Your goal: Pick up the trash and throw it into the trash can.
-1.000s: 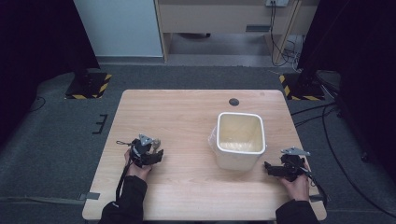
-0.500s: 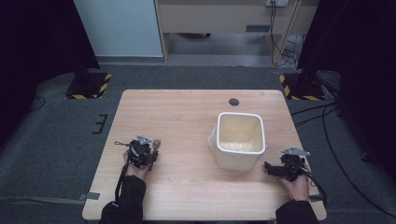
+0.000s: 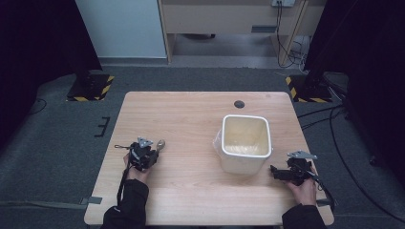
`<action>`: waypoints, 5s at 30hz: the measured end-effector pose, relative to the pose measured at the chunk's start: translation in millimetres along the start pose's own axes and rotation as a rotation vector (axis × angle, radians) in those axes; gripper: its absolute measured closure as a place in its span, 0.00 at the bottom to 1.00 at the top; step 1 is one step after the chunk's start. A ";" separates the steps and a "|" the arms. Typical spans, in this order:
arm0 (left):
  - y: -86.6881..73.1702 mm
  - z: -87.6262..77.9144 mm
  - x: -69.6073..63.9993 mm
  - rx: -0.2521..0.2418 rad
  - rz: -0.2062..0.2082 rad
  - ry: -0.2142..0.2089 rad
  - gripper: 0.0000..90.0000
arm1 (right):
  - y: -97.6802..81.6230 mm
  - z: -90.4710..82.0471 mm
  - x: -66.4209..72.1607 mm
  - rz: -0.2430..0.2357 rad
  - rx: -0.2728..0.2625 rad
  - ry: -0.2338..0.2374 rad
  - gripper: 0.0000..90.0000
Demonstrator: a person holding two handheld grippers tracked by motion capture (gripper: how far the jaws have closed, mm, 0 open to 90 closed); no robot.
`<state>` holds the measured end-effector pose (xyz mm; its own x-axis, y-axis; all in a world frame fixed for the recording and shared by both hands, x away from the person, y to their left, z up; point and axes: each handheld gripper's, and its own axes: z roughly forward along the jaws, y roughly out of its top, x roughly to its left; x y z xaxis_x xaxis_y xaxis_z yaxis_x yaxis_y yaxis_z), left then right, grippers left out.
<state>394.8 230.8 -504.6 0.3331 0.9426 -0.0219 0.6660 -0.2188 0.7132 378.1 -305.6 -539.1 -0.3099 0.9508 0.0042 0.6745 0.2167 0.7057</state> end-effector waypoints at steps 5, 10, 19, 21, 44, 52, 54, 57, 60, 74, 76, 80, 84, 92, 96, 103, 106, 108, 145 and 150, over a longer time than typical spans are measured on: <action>5.9 -19.3 -1.2 -0.099 0.018 -0.014 0.87 | 0.0 0.0 0.0 0.000 0.001 0.000 0.00; 11.4 -34.5 -1.2 -0.160 0.026 -0.025 0.87 | 0.0 -0.1 0.1 0.001 0.001 0.001 0.00; 18.8 -56.1 -2.3 -0.257 0.020 -0.044 0.87 | 0.0 0.0 0.0 0.000 0.000 0.001 0.00; 20.4 -59.5 -2.7 -0.271 0.018 -0.051 0.87 | 0.0 0.0 0.0 0.000 0.000 0.001 0.00; 34.2 -97.6 -11.4 -0.413 0.031 -0.125 0.87 | 0.1 0.1 -0.3 -0.004 -0.001 0.001 0.00; 39.5 -111.7 -25.5 -0.462 0.061 -0.170 0.87 | 0.1 0.1 -0.3 -0.004 -0.001 0.001 0.00; 40.7 -115.1 -30.2 -0.475 0.070 -0.181 0.87 | 0.1 0.1 -0.3 -0.004 -0.001 0.001 0.00; 42.6 -120.5 -36.4 -0.489 0.085 -0.203 0.87 | 0.1 0.1 -0.3 -0.004 -0.001 0.001 0.00; 44.2 -125.2 -41.4 -0.505 0.090 -0.227 0.87 | 0.1 0.1 -0.3 -0.004 -0.001 0.001 0.00; 59.2 -136.8 -59.1 -0.551 0.129 -0.291 0.87 | 0.0 0.2 -0.3 -0.004 -0.002 0.001 0.00; 61.8 -138.8 -61.7 -0.562 0.135 -0.296 0.87 | 0.0 0.2 -0.3 -0.004 -0.002 0.001 0.00; 66.3 -140.2 -65.2 -0.575 0.139 -0.307 0.87 | 0.0 0.1 -0.2 -0.003 -0.001 0.001 0.00; 71.6 -140.3 -69.7 -0.586 0.144 -0.318 0.87 | 0.0 0.1 -0.3 -0.004 -0.001 0.001 0.00; 83.9 -132.9 -86.3 -0.595 0.154 -0.350 0.87 | 0.0 0.1 -0.3 -0.004 -0.002 0.001 0.00; 90.3 -127.1 -96.0 -0.591 0.164 -0.365 0.87 | 0.0 0.1 -0.3 -0.004 -0.002 0.001 0.00; 98.9 -118.6 -113.2 -0.590 0.178 -0.398 0.87 | 0.0 0.2 -0.3 -0.004 -0.001 0.001 0.00; 102.4 -113.5 -119.8 -0.584 0.183 -0.410 0.87 | 0.1 0.1 -0.3 -0.004 -0.001 0.001 0.00; 104.7 -110.0 -124.5 -0.581 0.186 -0.416 0.87 | 0.0 0.1 -0.3 -0.004 -0.001 0.001 0.00; 129.5 -38.9 -195.9 -0.485 0.238 -0.507 0.87 | 0.1 0.1 -0.2 -0.004 -0.001 0.002 0.00; 131.3 -25.8 -202.8 -0.469 0.238 -0.504 0.87 | 0.1 0.0 0.0 -0.002 0.001 0.003 0.00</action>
<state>397.4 17.5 -388.5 0.7757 0.6274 -0.0685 0.2188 -0.1656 0.9616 378.1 -305.6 -539.1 -0.3132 0.9497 0.0050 0.6744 0.2187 0.7053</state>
